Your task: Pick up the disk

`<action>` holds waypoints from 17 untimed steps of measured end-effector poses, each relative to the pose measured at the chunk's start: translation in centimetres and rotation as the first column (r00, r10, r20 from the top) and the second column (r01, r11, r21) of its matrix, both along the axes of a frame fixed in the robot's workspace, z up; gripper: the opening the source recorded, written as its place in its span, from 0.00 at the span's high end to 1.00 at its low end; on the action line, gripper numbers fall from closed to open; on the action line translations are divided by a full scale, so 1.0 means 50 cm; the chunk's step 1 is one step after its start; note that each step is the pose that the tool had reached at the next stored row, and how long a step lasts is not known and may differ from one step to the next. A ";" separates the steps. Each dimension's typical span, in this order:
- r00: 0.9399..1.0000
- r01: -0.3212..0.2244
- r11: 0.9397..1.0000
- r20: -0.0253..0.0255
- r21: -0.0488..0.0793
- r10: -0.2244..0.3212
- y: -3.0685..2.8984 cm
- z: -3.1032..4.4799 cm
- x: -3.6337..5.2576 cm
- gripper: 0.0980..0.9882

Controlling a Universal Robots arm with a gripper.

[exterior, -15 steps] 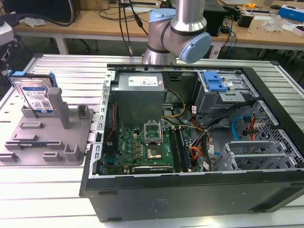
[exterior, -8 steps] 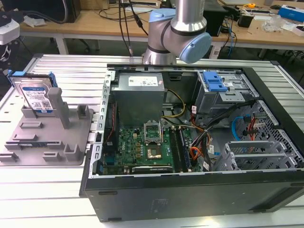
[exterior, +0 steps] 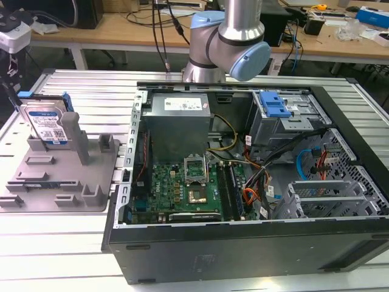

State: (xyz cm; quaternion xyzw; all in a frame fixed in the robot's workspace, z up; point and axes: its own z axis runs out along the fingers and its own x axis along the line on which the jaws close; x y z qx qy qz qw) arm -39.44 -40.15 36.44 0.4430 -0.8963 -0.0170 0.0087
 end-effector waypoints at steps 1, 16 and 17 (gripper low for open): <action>1.000 -0.017 1.000 0.000 0.000 0.017 0.000 0.000 0.000 0.57; 0.925 -0.379 0.925 0.010 -0.005 0.379 0.000 -0.005 0.000 0.57; 0.914 -0.406 0.914 0.011 -0.006 0.406 0.000 -0.006 0.000 0.57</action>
